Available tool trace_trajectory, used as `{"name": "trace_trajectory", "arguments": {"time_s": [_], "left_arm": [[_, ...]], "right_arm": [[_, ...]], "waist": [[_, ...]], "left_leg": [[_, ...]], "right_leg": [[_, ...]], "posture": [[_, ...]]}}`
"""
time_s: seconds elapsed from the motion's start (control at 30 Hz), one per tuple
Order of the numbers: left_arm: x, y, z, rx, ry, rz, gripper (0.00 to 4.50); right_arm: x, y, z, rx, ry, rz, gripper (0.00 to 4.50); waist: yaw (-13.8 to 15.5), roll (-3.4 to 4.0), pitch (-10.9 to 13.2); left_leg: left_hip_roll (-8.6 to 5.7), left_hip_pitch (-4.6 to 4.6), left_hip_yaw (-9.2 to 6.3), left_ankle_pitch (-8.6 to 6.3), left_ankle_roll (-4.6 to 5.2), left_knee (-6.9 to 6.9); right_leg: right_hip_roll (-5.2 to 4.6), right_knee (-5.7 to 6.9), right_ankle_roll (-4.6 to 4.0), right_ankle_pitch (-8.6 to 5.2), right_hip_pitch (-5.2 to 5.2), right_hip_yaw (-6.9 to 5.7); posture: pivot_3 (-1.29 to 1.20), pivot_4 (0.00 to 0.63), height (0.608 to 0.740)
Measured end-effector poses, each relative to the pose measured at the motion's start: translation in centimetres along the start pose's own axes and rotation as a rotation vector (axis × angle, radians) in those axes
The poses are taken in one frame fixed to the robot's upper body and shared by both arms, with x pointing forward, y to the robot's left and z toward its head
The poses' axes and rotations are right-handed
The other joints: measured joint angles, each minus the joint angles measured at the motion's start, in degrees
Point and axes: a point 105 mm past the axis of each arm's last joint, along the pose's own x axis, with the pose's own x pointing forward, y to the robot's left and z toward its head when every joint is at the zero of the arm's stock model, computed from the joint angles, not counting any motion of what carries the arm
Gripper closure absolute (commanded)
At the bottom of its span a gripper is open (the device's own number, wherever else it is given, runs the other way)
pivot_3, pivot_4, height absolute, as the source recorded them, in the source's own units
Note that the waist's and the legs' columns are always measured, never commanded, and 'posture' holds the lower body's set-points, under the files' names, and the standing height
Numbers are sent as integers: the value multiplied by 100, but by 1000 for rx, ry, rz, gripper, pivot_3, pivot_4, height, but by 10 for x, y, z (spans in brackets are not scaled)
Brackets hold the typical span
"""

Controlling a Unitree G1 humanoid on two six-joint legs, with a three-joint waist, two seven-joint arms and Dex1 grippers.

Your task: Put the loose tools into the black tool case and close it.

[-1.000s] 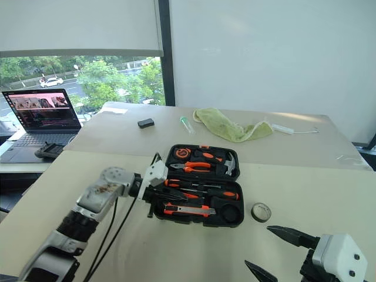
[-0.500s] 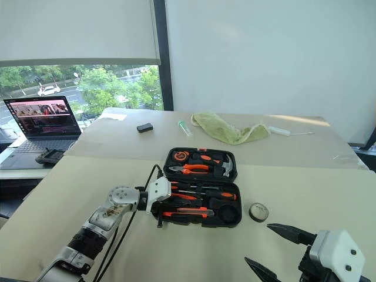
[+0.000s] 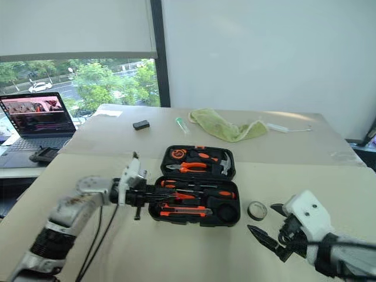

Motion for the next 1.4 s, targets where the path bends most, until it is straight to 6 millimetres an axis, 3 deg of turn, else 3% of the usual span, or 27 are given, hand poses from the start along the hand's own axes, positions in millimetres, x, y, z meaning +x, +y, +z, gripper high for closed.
{"name": "trace_trajectory", "arguments": {"time_s": [0.23,0.27,0.47,0.57,0.7,0.93,1.07,1.27,1.4], "left_arm": [[-11,-30,30,-1,35,-88,197],[-11,-32,32,4,35,-92,51],[-14,-50,27,-43,44,-74,51],[-15,-56,19,-57,52,-44,0],[-16,-59,15,-52,56,-10,0],[-17,-57,16,-33,58,26,0],[-16,-55,18,-35,56,45,0],[-18,-45,23,-27,56,73,0],[-18,-43,21,-40,64,73,0]], "right_arm": [[26,-23,-10,48,130,31,0],[27,-25,-13,56,143,33,0],[49,-28,-21,4,239,101,0],[61,-29,-22,-10,256,128,751],[76,-29,-23,-33,260,165,2117],[81,-30,-29,-79,294,205,4416],[73,-26,-17,-92,261,243,4416],[59,9,50,-203,95,412,4416],[81,24,43,-209,150,468,4416]], "waist": [[-36,-14,25],[-27,-13,26],[-67,-13,30],[-63,-9,34],[-25,-5,38],[-30,-4,38],[-38,-1,41],[-73,4,45],[-47,-1,48]], "left_leg": [[-1,-9,1,-2,3,1],[-1,-9,1,-2,3,1],[2,-2,5,2,-4,0],[2,0,5,6,-10,0],[2,-1,3,7,-13,0],[1,-2,3,7,-12,0],[2,-2,3,7,-13,0],[8,9,-1,9,-18,-4],[2,3,1,10,-18,-4]], "right_leg": [[10,-6,1,-2,-6,0],[10,-4,3,-3,-6,-1],[19,-2,3,-3,-7,5],[23,1,1,-3,-8,4],[23,2,0,-2,-7,0],[21,1,1,-1,-6,1],[20,3,0,-1,-8,1],[28,5,-7,3,-4,0],[21,5,-7,3,-8,-1]], "posture": [[0,150,740],[0,150,740],[0,150,740],[0,150,740],[0,150,740],[0,150,740],[0,150,740],[0,150,740],[0,150,740]]}}
